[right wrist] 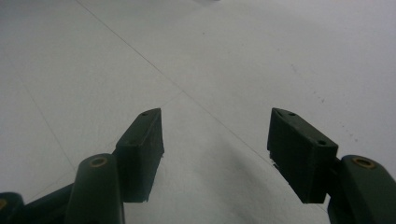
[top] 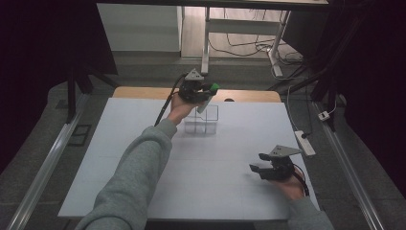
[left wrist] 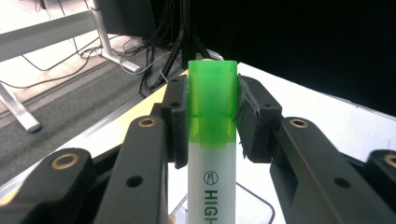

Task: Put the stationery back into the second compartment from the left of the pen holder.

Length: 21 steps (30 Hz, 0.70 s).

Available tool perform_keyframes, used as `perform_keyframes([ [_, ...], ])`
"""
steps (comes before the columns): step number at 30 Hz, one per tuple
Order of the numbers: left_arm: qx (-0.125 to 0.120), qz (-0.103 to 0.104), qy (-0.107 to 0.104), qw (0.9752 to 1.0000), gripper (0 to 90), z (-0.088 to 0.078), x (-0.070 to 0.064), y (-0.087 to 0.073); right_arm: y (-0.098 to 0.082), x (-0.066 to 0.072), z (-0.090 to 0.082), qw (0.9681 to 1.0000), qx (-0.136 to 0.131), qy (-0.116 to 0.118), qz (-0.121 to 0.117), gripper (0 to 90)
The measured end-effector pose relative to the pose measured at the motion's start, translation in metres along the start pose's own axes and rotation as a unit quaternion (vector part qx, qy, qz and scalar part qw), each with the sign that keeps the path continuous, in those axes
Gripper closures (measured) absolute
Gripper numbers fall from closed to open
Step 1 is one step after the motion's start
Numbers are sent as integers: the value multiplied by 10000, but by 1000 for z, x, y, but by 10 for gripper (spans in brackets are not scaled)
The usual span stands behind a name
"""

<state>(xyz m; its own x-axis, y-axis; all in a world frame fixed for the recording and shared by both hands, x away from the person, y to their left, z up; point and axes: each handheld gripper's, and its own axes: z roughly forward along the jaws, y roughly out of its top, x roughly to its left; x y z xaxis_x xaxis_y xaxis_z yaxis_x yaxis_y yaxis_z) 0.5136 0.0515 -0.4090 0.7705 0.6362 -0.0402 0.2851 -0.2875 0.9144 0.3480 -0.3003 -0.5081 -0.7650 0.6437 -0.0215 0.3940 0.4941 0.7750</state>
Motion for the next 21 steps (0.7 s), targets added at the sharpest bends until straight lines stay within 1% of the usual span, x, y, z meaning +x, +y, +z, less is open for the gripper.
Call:
perform_keyframes([
  [3, 101, -17, 67, 9999, 662, 2, 1, -3, -1, 0, 1, 10000, 19, -8, 6, 356],
  [6, 159, 11, 53, 9999, 659, 3, 0, -4, -1, 0, 1, 10000, 41, 32, -1, 355],
  [9, 261, 2, 113, 9996, 650, 4, 0, -6, 0, 0, 1, 10000, 43, 24, -1, 355],
  [11, 280, -42, 109, 9995, 612, 3, 0, -7, 0, 0, 1, 10000, 38, 22, 3, 355],
  [17, 387, -40, 16, 9992, 511, -3, -2, -10, 0, -1, 0, 10000, 13, 46, 26, 354],
  [19, 357, -68, -19, 9993, 496, -7, -2, -11, 0, 0, 0, 10000, 26, 29, 11, 354],
  [21, 378, -61, -23, 9993, 484, -11, -3, -12, 1, 0, 0, 10000, 13, 35, 1, 354],
])
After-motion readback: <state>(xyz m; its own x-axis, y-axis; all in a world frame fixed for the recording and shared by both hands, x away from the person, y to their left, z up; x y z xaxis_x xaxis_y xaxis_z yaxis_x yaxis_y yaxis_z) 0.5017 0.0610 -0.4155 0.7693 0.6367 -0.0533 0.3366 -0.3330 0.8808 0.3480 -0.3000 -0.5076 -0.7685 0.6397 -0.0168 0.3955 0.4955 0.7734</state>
